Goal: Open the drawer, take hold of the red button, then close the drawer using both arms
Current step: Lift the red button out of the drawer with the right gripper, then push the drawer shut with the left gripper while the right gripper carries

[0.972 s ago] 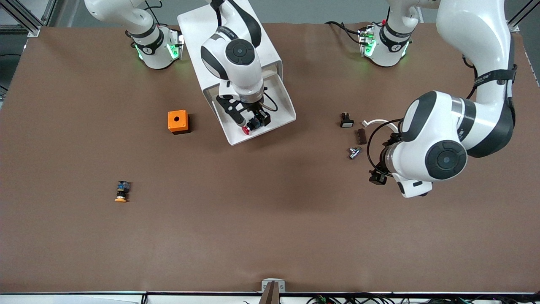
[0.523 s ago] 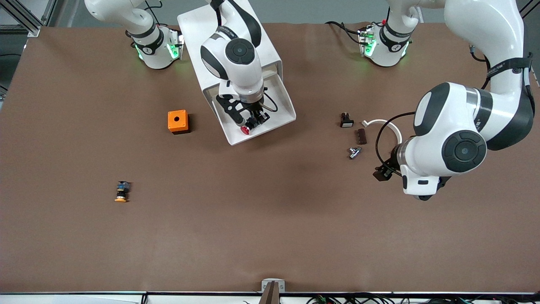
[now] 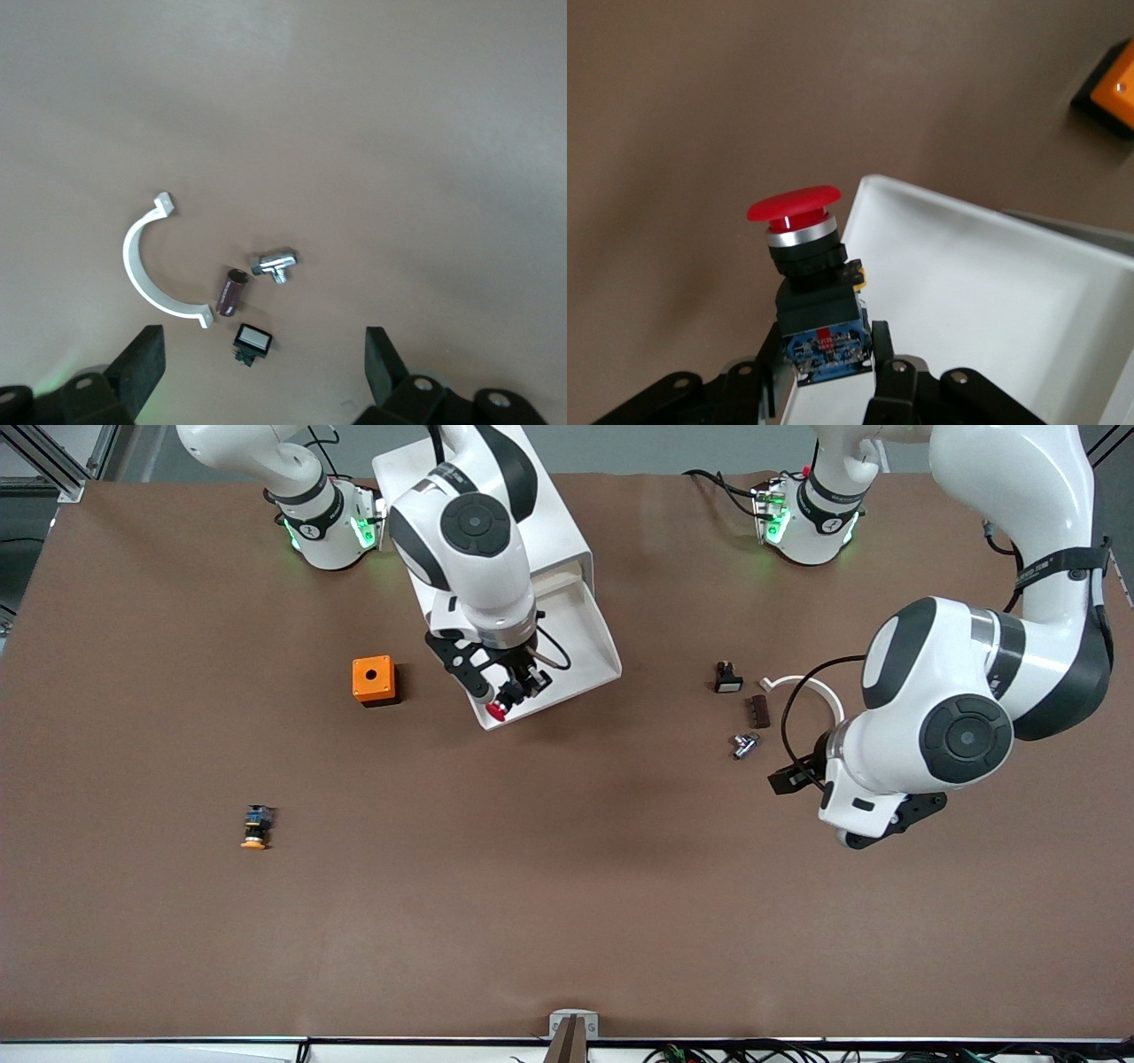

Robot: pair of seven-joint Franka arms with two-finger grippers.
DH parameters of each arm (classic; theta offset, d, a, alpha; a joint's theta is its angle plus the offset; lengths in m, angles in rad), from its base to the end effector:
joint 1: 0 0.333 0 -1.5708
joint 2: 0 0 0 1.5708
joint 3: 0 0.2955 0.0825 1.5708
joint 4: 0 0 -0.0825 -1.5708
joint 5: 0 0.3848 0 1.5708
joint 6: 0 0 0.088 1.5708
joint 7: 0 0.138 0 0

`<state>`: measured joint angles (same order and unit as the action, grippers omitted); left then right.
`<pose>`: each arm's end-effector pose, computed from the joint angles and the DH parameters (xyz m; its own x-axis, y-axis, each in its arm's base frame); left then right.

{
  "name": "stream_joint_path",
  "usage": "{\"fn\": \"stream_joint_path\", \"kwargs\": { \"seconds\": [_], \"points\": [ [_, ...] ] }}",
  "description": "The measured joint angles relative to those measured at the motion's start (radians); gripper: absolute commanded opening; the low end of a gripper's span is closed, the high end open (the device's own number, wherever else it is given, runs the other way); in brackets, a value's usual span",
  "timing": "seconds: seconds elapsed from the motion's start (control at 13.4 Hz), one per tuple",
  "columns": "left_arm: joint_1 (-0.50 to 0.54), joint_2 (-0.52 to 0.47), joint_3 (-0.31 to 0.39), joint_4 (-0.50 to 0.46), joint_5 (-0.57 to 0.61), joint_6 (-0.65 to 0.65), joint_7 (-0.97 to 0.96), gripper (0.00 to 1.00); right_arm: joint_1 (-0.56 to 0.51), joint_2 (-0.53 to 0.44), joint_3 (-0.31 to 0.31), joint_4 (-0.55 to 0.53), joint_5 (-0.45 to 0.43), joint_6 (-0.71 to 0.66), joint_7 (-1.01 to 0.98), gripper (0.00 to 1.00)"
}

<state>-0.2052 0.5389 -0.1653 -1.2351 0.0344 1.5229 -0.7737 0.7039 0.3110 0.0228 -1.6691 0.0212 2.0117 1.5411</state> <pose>0.6302 -0.2174 0.3954 0.8899 0.4056 -0.2085 0.3852 -0.9133 -0.1327 0.4831 0.4306 0.3766 0.6791 -0.7336 -0.0255 -0.7340 -0.6784 -0.0323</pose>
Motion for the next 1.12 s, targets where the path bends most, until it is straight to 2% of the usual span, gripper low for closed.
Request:
{"fn": "stream_joint_path", "kwargs": {
  "seconds": [0.3,0.75,0.97,1.12],
  "points": [
    [-0.022,0.013,-0.051,-0.034,-0.009,0.047,-0.005,1.0,-0.134,-0.033,-0.005,0.025,0.0,-0.087,-0.297,0.0],
    [-0.142,0.09,-0.06,-0.052,-0.009,0.225,-0.024,1.0,-0.401,-0.069,-0.009,0.045,0.004,-0.118,-0.767,0.0],
    [-0.186,0.138,-0.063,-0.057,-0.009,0.292,-0.052,1.0,-0.493,-0.037,-0.009,0.042,0.018,-0.08,-0.934,0.0],
    [-0.233,0.163,-0.065,-0.058,-0.01,0.317,-0.09,1.0,-0.516,0.023,-0.009,0.042,0.019,-0.019,-1.002,0.0]
  ]
}}
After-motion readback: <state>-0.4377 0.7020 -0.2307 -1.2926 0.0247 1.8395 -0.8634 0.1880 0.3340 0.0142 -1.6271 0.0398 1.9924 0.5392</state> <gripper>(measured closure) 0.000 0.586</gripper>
